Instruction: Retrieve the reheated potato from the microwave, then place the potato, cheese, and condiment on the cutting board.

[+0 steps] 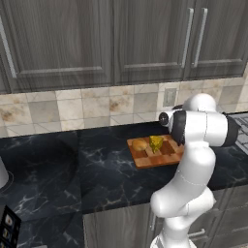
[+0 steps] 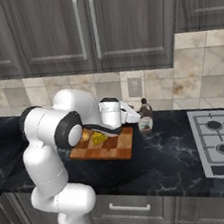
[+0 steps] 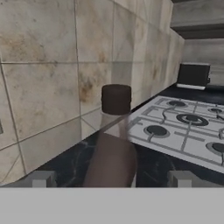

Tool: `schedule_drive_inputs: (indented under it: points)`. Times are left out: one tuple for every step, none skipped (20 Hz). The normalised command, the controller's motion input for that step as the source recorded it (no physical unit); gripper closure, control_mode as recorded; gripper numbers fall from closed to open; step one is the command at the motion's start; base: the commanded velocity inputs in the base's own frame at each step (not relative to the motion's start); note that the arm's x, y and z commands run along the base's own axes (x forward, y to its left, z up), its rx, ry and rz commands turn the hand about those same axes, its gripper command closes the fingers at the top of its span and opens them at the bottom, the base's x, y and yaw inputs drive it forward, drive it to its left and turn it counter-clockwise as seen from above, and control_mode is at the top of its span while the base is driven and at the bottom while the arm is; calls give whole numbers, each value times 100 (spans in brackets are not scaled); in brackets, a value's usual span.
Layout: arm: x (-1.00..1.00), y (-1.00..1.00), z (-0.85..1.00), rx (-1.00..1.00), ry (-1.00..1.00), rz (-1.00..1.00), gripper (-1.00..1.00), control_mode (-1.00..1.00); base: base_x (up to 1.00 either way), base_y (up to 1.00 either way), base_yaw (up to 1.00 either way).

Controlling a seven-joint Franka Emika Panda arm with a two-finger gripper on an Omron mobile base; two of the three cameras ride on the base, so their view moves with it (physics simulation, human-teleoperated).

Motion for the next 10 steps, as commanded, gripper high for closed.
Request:
schedule_drive_inputs:
  points:
    - [11, -12, -17, 0, 0, 0, -100, -100, 0, 0, 0]
    - [12, -12, -16, 0, 0, 0, -100, -100, 0, 0, 0]
    - [10, -14, -15, 0, 0, 0, -100, -100, 0, 0, 0]
    - [10, -13, -16, 0, 0, 0, -100, -100, 0, 0, 0]
    - [7, -11, -14, 0, 0, 0, -100, -100, 0, 0, 0]
    - [7, -11, -15, 0, 0, 0, -100, -100, 0, 0, 0]
    - [5, -12, -13, 0, 0, 0, -100, -100, 0, 0, 0]
    - [5, -14, -13, 0, 0, 0, -100, -100, 0, 0, 0]
    - [4, -16, -12, 0, 0, 0, -100, -100, 0, 0, 0]
    - [5, -16, -13, 0, 0, 0, -100, -100, 0, 0, 0]
